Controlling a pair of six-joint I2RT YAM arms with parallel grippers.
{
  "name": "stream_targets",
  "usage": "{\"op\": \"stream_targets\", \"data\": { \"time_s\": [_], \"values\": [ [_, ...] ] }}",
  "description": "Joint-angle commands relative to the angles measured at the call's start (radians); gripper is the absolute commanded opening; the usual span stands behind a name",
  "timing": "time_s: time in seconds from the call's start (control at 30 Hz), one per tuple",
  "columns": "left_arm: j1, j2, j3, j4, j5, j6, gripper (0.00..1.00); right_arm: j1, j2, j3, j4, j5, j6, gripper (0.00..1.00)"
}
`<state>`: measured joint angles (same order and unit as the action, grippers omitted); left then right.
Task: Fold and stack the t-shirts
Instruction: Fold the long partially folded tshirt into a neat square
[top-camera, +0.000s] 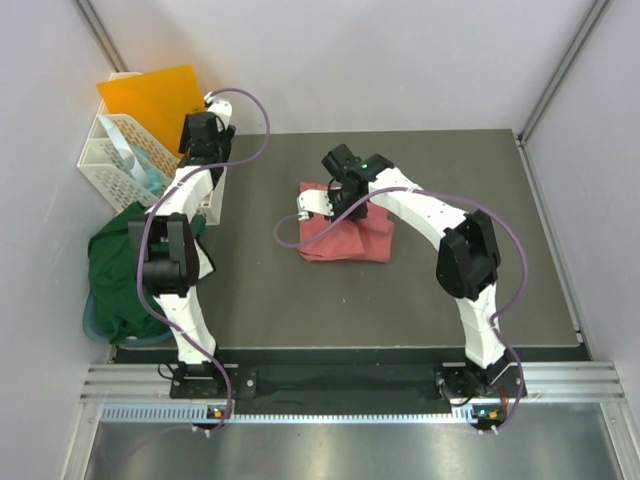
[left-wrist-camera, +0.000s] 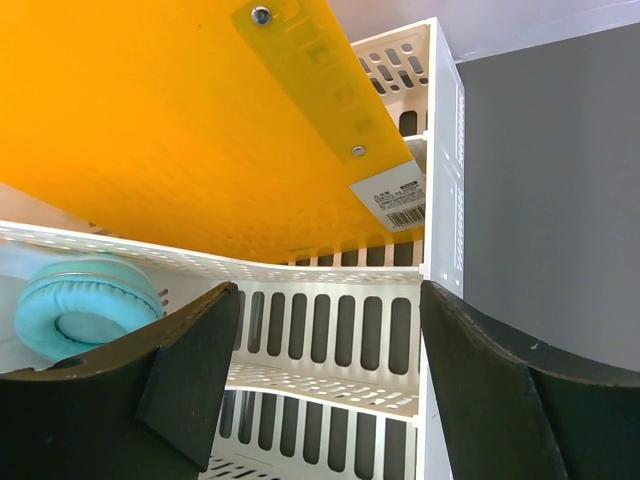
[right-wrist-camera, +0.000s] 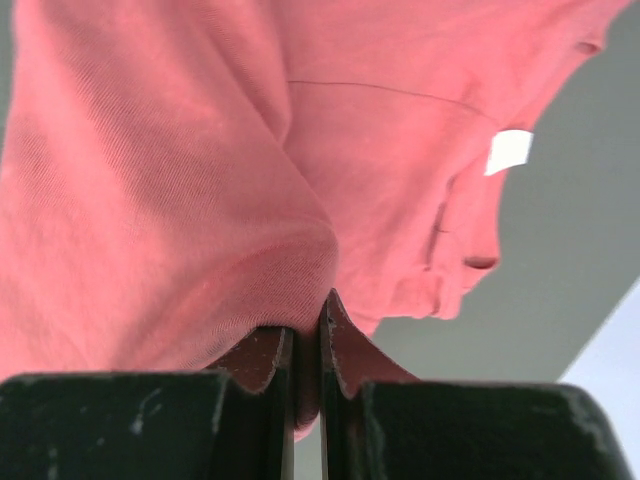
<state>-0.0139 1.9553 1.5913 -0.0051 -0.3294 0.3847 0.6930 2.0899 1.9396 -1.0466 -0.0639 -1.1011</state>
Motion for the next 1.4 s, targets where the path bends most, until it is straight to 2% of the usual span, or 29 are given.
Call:
{"op": "stream_targets", "data": {
  "time_s": [0.0, 0.43, 0.47, 0.5, 0.53, 0.6, 0.63, 0.67, 0.73, 0.83, 0.93, 1.03, 1.07, 1.23, 1.27, 1.3, 1.33, 1.37],
  "values": [
    [0.003, -0.012, 0.039, 0.011, 0.015, -0.03, 0.77, -0.009, 0.015, 0.039, 0.14, 0.059, -0.026, 0.01],
    [0.002, 0.036, 0.085, -0.018, 0.018, -0.052, 0.77, -0.046, 0.1, 0.051, 0.361, 0.177, -0.059, 0.03],
    [0.0, 0.037, 0.088, -0.019, 0.016, -0.052, 0.77, -0.046, 0.108, 0.05, 0.396, 0.202, -0.056, 0.07],
    [0.0, 0.04, 0.091, -0.018, 0.016, -0.05, 0.77, -0.053, 0.117, 0.048, 0.414, 0.211, -0.052, 0.16],
    [0.0, 0.047, 0.094, -0.016, 0.015, -0.05, 0.77, -0.058, 0.128, 0.033, 0.443, 0.22, -0.046, 0.37],
    [0.0, 0.053, 0.101, -0.019, 0.013, -0.047, 0.77, -0.067, 0.137, -0.008, 0.572, 0.275, -0.036, 0.51],
    [0.0, 0.06, 0.108, -0.024, 0.013, -0.049, 0.77, -0.072, 0.139, -0.025, 0.624, 0.294, -0.028, 0.68],
    [0.0, 0.063, 0.111, -0.026, 0.013, -0.052, 0.77, -0.075, 0.139, -0.045, 0.757, 0.349, -0.007, 0.77],
    [0.0, 0.071, 0.114, -0.03, 0.016, -0.056, 0.77, -0.079, 0.131, -0.077, 0.85, 0.395, 0.007, 0.95],
    [-0.001, 0.079, 0.113, -0.036, 0.024, -0.063, 0.77, -0.082, 0.111, -0.109, 1.029, 0.505, 0.023, 0.98],
    [-0.004, 0.085, 0.111, -0.042, 0.029, -0.067, 0.77, -0.085, 0.09, -0.119, 1.18, 0.619, 0.023, 1.0],
    [-0.008, 0.086, 0.111, -0.042, 0.035, -0.079, 0.77, -0.096, 0.053, -0.122, 1.206, 0.651, 0.047, 1.0],
    [-0.009, 0.086, 0.11, -0.044, 0.036, -0.082, 0.77, -0.096, 0.047, -0.113, 1.136, 0.629, 0.061, 1.0],
    [-0.014, 0.083, 0.11, -0.044, 0.039, -0.086, 0.77, -0.113, -0.039, -0.186, 1.071, 0.587, 0.105, 0.99],
    [-0.014, 0.082, 0.11, -0.047, 0.041, -0.081, 0.77, -0.118, -0.053, -0.182, 0.953, 0.519, 0.147, 0.97],
    [-0.014, 0.077, 0.108, -0.052, 0.044, -0.078, 0.77, -0.134, -0.063, -0.165, 0.889, 0.485, 0.17, 0.88],
    [-0.014, 0.074, 0.108, -0.055, 0.05, -0.075, 0.77, -0.145, -0.082, -0.156, 0.769, 0.452, 0.196, 0.49],
    [-0.014, 0.073, 0.11, -0.064, 0.058, -0.064, 0.77, -0.156, -0.085, -0.136, 0.676, 0.352, 0.228, 0.32]
  ]
}}
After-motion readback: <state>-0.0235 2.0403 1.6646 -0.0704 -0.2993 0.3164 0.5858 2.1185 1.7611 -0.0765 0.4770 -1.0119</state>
